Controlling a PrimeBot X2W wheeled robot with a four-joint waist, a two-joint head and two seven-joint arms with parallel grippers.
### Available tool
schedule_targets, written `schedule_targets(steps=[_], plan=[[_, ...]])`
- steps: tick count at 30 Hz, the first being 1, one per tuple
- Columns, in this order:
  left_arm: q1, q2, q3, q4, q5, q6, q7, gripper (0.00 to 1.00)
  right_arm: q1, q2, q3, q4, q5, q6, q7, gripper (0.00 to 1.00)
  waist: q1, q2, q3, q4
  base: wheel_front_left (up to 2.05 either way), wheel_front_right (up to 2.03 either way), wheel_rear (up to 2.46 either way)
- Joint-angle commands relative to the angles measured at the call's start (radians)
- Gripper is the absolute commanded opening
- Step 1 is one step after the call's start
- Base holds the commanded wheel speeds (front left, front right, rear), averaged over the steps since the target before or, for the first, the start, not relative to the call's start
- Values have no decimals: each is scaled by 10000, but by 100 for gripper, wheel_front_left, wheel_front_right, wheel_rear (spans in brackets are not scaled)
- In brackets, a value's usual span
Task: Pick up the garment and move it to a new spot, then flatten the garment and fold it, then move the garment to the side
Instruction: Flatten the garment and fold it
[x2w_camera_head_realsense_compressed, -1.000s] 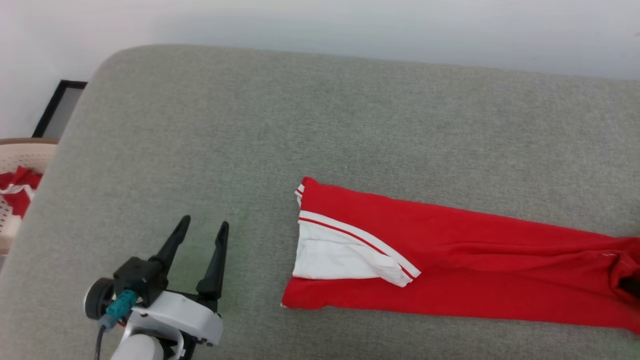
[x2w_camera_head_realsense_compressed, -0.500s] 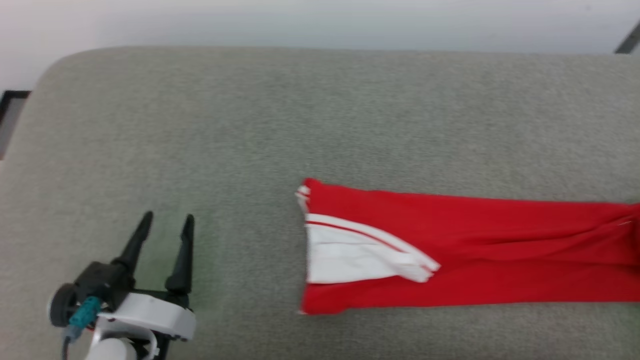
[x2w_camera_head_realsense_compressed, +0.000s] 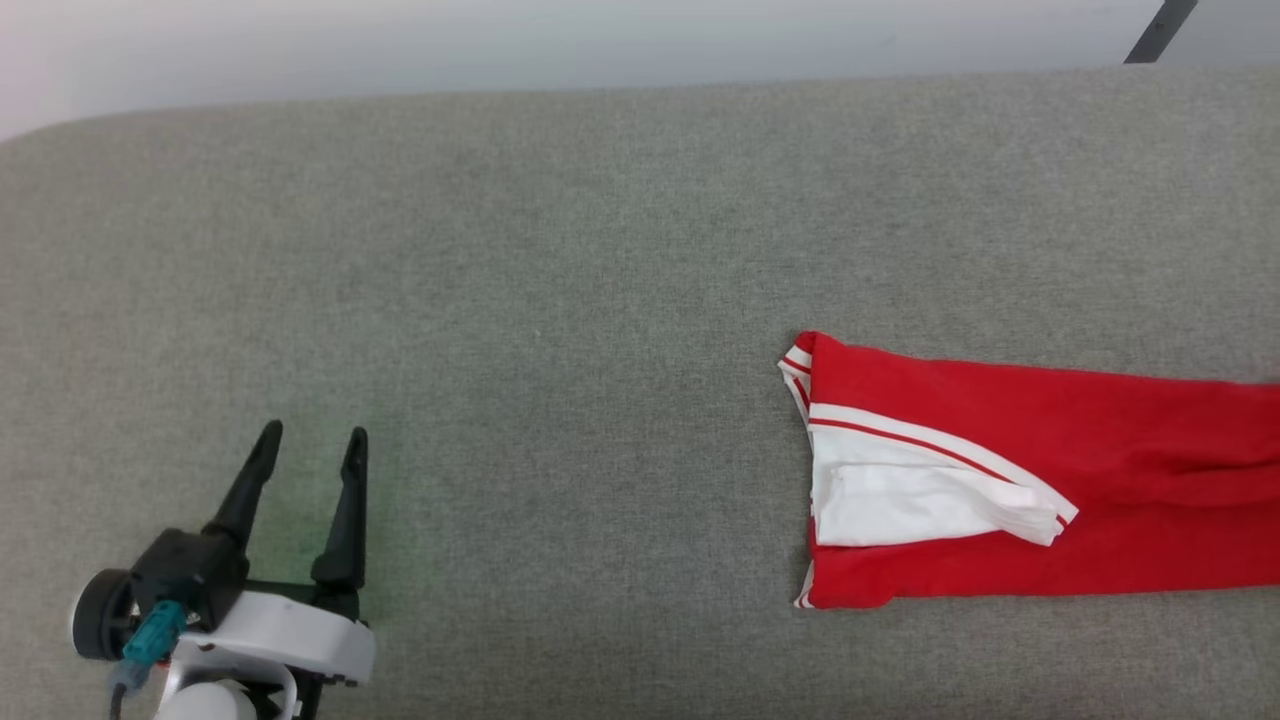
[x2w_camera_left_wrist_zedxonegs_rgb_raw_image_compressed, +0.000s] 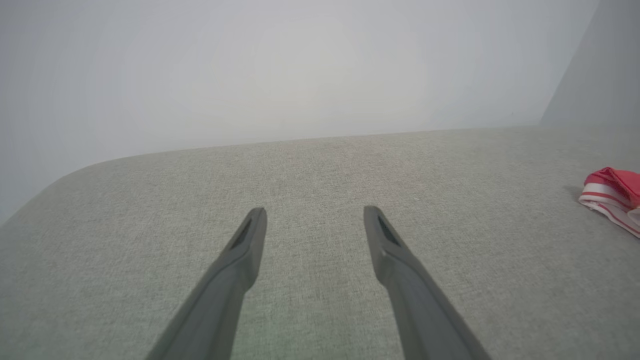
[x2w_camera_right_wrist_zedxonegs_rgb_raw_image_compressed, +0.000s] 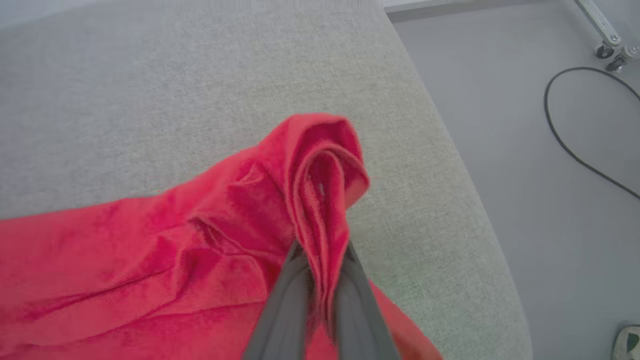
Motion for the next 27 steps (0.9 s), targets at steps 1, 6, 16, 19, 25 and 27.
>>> schedule_targets(steps=[1, 6, 16, 19, 25, 27], plan=[[117, 19, -22, 33, 13, -33, 8, 100, 110, 119, 112, -156, 138, -11, -73, 0, 0, -1, -86, -12, 0, 0, 0], [266, -74, -76, 137, -72, -33, 8, 100, 893, 413, 948, -1825, 761, -9, 169, 0, 0, -1, -338, 95, 0, 0, 0], [413, -260, -229, 219, -133, -30, 8, 100, 1142, 1842, 2751, -5506, 1048, -9, 1464, 0, 0, -1, -514, 406, 0, 0, 0], [320, -277, -356, 191, -160, -31, 8, 100, 866, 2289, 3318, -5917, 600, -9, 1679, 0, 0, -1, -458, 586, 0, 0, 0], [198, -315, -489, 163, -211, -31, 8, 100, 186, 2876, 4267, -5713, -234, -9, 1757, 0, 0, -1, -218, 954, 0, 0, 0], [145, -321, -537, 158, -259, -31, 8, 100, -12, 3019, 4461, -5486, -420, -9, 1674, 0, 0, -1, -108, 1077, 0, 0, 0]])
